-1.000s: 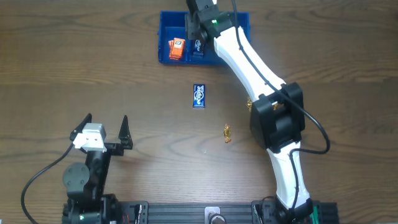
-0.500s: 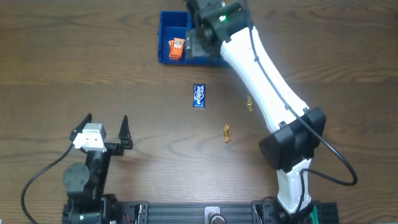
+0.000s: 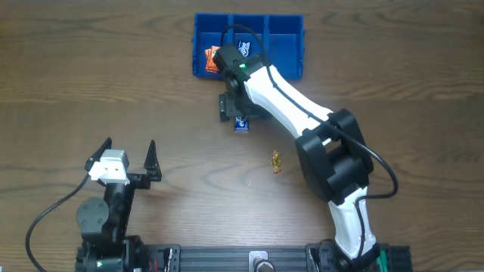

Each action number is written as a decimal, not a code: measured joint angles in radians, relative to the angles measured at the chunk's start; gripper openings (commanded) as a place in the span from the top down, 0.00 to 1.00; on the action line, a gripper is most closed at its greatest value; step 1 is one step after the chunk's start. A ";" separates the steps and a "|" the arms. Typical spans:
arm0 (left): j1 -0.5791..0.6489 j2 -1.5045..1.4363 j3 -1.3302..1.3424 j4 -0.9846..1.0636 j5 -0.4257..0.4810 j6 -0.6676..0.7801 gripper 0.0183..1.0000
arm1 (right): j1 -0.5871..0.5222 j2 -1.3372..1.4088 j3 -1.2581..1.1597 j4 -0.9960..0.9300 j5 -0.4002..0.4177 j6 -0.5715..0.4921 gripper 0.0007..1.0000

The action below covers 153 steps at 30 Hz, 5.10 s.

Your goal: Sort Candies Into Trays

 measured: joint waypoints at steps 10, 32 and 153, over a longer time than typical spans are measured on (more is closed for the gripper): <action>0.000 0.000 0.000 0.000 0.000 0.000 0.00 | 0.005 0.069 0.000 0.032 -0.006 0.036 0.24; 0.000 0.000 0.000 0.000 0.000 0.000 0.00 | 0.009 0.075 0.006 0.043 -0.005 0.076 0.83; 0.000 0.000 0.000 0.000 0.000 0.000 0.00 | -0.028 -0.400 -0.738 0.251 0.035 0.027 0.36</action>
